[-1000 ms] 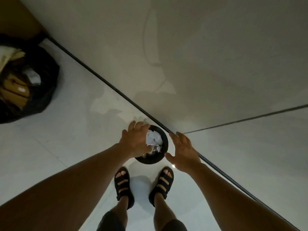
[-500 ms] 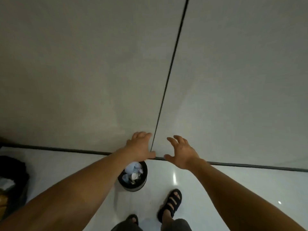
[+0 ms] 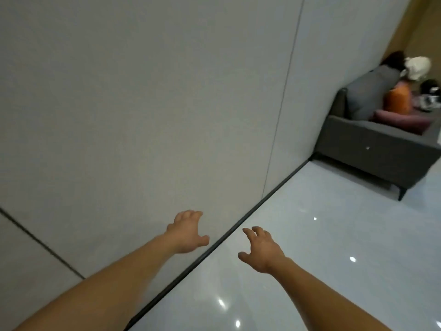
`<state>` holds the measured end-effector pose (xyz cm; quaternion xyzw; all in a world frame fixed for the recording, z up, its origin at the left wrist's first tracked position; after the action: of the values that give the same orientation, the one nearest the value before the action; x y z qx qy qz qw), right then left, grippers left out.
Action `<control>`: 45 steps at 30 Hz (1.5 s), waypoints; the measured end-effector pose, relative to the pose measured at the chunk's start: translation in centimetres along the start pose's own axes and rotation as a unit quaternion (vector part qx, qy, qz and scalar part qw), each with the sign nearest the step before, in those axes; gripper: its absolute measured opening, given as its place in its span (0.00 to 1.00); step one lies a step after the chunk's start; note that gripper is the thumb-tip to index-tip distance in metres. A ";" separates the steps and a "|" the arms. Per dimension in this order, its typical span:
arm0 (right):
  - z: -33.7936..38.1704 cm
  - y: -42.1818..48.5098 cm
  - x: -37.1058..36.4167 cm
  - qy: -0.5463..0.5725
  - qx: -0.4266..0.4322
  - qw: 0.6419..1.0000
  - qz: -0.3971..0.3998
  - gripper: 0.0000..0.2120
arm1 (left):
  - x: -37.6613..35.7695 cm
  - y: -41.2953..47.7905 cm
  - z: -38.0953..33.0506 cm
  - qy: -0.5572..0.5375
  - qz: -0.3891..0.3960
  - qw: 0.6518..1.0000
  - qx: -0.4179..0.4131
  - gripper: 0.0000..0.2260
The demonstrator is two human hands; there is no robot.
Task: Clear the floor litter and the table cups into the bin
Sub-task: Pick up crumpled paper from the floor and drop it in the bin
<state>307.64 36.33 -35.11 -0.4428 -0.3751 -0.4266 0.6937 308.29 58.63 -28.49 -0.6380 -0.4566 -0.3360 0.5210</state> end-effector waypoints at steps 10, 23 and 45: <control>-25.8 -8.7 10.1 0.079 -0.182 0.974 -0.109 0.37 | -2.0 7.3 -32.1 0.074 0.004 0.973 -0.217 0.36; -46.5 -11.2 13.9 0.128 -0.357 0.918 -0.118 0.37 | -7.8 17.3 -56.4 0.104 0.076 0.923 -0.363 0.35; -83.5 -6.8 30.6 0.159 -0.462 0.846 -0.213 0.37 | -11.5 34.3 -99.5 0.140 0.106 0.850 -0.496 0.35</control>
<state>324.15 -51.32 -32.90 -0.5473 -0.1040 -0.7526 0.3510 340.86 -42.07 -28.13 -0.8024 -0.0812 -0.5464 0.2258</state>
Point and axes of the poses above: each hand's wrist, its own y-axis towards the middle knuckle, its own x-axis out of the back of the hand, z = x × y, the point moved 3 cm from there along y, towards the middle knuckle, and after that the axes turned 2 degrees about x, right-handed, at the moved point
